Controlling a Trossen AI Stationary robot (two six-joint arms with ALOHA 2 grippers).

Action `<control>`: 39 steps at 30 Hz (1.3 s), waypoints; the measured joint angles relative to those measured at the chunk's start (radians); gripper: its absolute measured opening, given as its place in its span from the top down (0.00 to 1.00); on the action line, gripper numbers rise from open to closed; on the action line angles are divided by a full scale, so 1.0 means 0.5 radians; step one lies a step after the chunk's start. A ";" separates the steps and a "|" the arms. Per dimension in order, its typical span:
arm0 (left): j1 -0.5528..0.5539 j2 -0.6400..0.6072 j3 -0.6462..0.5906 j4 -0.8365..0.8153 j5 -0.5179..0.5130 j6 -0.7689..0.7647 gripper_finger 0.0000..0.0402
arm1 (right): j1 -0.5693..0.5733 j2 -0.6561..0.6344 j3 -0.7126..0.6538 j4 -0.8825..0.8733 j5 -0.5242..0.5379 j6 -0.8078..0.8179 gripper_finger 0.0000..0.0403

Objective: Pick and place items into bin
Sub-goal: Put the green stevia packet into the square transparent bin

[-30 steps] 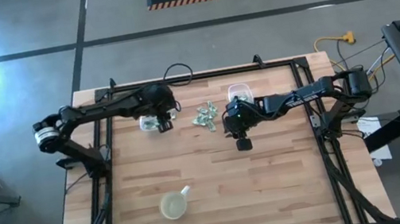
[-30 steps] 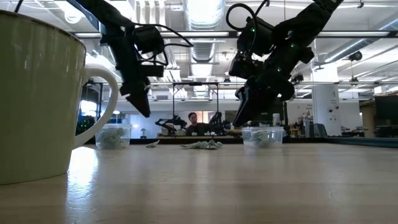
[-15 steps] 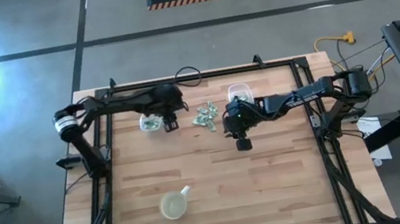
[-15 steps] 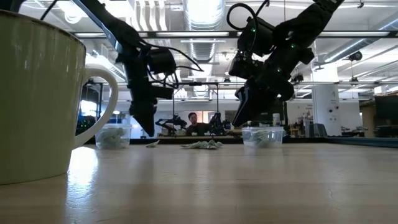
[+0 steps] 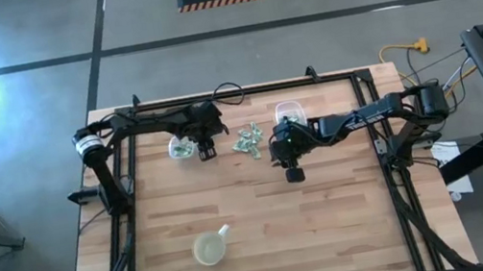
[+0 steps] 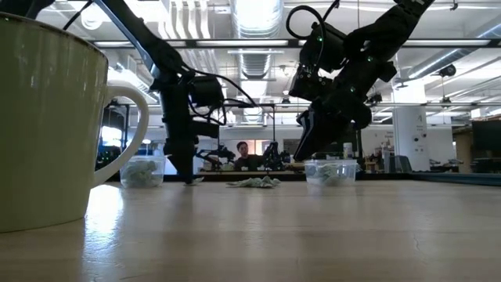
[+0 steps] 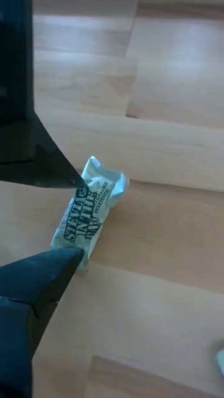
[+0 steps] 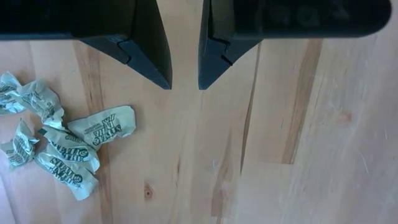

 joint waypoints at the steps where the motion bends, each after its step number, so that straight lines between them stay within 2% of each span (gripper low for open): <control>1: 0.003 0.000 0.000 0.000 0.024 0.000 0.63 | 0.000 0.000 0.000 0.001 0.000 0.000 0.83; 10: 0.012 0.000 0.000 -0.012 0.205 -0.037 0.69 | 0.000 0.000 0.000 0.008 0.004 0.002 0.83; 28: 0.012 -0.018 0.000 -0.027 0.182 -0.041 0.90 | 0.000 0.000 0.000 0.009 0.003 0.001 0.83; 39: 0.010 -0.161 0.000 -0.048 0.169 -0.090 0.97 | 0.000 0.000 0.000 0.024 0.007 0.002 0.83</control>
